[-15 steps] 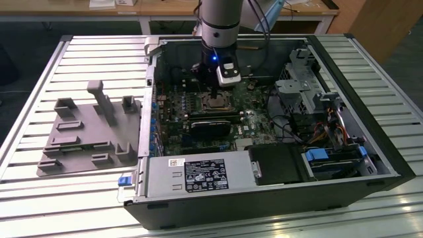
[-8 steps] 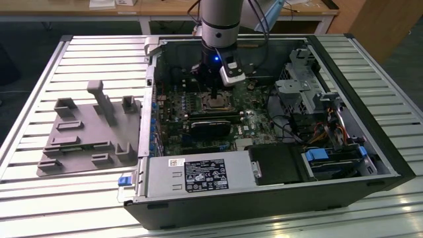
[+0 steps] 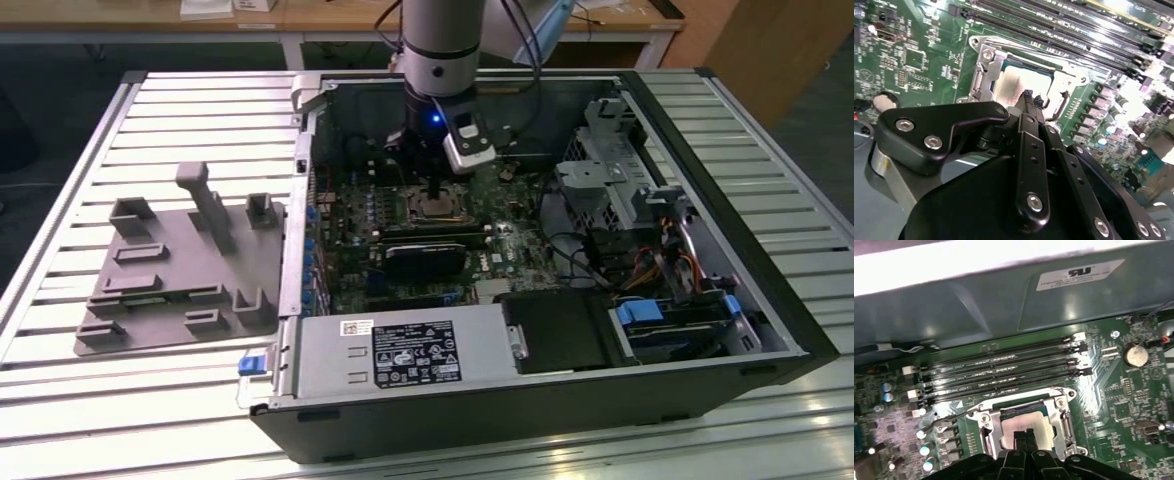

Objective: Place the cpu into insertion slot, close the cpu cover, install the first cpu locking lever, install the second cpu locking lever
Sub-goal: 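Close the cpu cover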

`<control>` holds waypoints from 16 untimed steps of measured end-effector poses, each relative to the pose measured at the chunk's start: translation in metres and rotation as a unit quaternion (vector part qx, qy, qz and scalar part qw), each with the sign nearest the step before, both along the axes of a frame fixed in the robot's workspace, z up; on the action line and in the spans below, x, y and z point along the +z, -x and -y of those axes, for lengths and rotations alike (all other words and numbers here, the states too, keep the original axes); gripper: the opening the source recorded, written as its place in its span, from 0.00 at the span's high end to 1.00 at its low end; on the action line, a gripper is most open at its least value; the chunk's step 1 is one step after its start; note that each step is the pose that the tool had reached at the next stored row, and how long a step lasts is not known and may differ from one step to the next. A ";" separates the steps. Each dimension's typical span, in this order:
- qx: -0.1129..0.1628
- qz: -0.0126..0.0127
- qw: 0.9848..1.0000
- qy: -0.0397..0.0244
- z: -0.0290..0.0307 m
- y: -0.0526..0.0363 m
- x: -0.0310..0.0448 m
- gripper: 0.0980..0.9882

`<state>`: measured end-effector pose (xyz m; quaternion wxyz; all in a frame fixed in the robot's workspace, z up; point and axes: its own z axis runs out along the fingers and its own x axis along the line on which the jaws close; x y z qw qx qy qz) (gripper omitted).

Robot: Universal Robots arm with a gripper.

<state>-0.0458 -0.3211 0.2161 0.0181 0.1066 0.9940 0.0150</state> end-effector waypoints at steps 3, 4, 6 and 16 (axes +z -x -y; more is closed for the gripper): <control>-0.001 0.009 1.000 0.000 0.0001 0.0023 -0.0008 0.99; -0.001 0.009 1.000 0.000 0.0001 0.0030 -0.0011 0.99; -0.003 0.009 1.000 0.000 0.0003 0.0052 -0.0015 0.99; -0.008 0.009 1.000 0.000 0.0009 0.0169 -0.0052 0.99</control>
